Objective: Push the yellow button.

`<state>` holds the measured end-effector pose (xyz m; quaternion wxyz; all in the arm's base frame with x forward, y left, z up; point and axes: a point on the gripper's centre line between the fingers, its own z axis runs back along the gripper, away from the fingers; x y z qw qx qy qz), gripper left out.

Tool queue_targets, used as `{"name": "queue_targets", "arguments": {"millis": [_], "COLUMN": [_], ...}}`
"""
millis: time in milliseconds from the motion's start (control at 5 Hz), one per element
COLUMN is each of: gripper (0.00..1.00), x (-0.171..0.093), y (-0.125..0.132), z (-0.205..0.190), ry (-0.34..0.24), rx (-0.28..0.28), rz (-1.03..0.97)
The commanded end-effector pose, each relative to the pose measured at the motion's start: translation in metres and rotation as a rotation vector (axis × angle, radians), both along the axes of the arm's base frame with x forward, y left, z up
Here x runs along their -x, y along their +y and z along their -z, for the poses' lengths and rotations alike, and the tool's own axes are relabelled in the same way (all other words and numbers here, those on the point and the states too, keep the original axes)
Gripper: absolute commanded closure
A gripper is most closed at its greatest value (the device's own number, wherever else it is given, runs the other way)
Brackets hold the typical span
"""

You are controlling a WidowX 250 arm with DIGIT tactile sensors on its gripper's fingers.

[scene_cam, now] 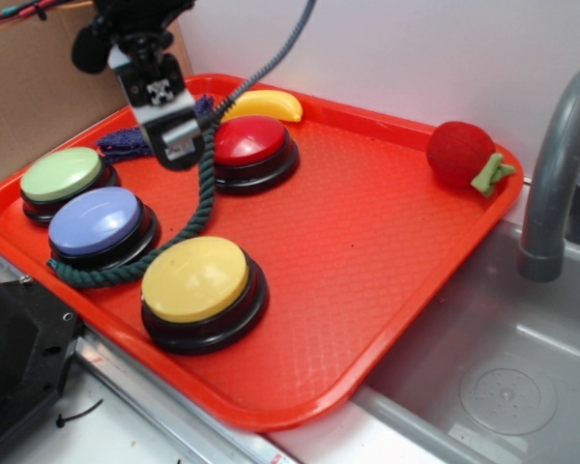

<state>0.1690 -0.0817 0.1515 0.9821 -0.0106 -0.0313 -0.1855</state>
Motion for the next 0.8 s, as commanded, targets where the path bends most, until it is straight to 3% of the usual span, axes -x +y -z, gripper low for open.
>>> {"name": "queue_targets", "arguments": {"millis": [0,400,600], "gripper": [0.00,0.00,0.00], "x": [-0.004,-0.003,0.003], "y": [-0.009,-0.013,-0.012], "z": [-0.025,-0.034,-0.042], "ry": [-0.051,-0.057,-0.086], "rx": [0.017,0.019,-0.074], "rz": [-0.007,0.012,0.031]}}
